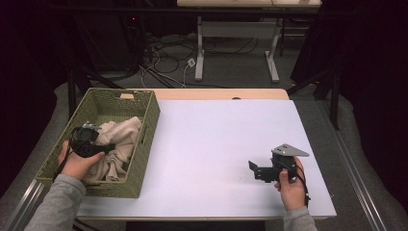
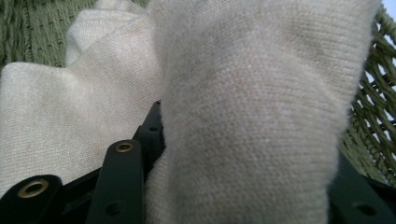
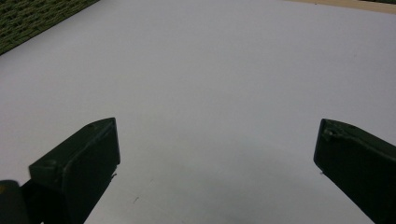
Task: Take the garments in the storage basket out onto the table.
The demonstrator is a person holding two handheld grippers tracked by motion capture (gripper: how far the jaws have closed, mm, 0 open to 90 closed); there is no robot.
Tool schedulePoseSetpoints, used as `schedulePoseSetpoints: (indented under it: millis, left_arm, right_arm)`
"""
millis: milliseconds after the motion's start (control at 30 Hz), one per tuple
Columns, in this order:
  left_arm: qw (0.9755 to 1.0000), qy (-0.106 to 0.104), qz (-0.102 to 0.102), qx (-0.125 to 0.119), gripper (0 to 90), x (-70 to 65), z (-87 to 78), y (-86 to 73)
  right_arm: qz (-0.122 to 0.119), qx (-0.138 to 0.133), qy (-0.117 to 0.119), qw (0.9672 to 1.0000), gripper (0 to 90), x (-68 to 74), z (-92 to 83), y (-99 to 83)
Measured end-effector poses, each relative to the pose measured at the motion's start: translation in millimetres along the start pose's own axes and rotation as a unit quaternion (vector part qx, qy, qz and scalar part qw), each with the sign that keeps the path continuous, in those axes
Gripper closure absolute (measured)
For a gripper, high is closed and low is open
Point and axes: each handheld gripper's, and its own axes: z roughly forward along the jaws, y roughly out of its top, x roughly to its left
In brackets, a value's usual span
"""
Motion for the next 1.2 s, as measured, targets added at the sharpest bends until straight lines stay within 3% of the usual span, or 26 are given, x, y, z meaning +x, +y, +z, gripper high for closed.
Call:
schedulePoseSetpoints:
  millis: [433, 633, 1200]
  left_arm:
    - [0.9984, -0.019, -0.043, -0.032, 54.8, 11.0, -10.6, -2.7]
    - [0.9970, -0.018, -0.055, -0.051, 55.1, 14.2, -16.2, -4.1]
    - [0.9898, -0.016, -0.095, -0.105, 55.5, 23.0, -30.9, -9.4]
  right_arm:
    - [0.002, 0.003, -0.002, 1.0000, 0.3, -1.0, 1.0, -1.1]
    - [0.006, 0.006, -0.004, 1.0000, 0.3, -0.6, 1.1, -1.4]
    - [0.002, 0.008, -0.003, 1.0000, 0.3, -0.2, 3.4, -2.8]
